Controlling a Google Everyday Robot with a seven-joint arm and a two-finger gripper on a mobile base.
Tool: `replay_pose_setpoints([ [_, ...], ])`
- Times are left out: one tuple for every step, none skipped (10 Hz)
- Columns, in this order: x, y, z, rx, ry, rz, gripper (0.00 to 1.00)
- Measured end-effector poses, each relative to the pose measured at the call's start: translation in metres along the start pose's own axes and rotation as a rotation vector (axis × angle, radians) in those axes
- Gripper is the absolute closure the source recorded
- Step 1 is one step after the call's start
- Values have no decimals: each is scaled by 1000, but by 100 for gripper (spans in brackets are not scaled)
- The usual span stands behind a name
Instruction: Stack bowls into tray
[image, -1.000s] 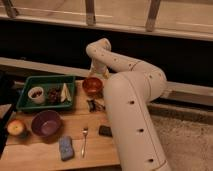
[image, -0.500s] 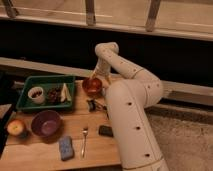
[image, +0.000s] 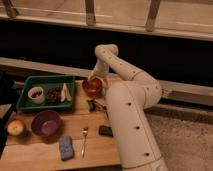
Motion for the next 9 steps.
replay_pose_setpoints([
  [1, 2, 1, -1, -1, -11, 48],
  [2, 3, 3, 0, -2, -22, 59],
  [3, 3, 4, 1, -3, -29, 68],
  [5, 5, 6, -1, -3, -38, 80],
  [6, 8, 7, -1, -2, -45, 88],
  [7, 9, 7, -3, -4, -49, 97],
  [8, 9, 6, -7, -5, -53, 100],
  [9, 9, 3, -10, -4, -58, 100],
  [10, 9, -2, -11, -6, -63, 100],
])
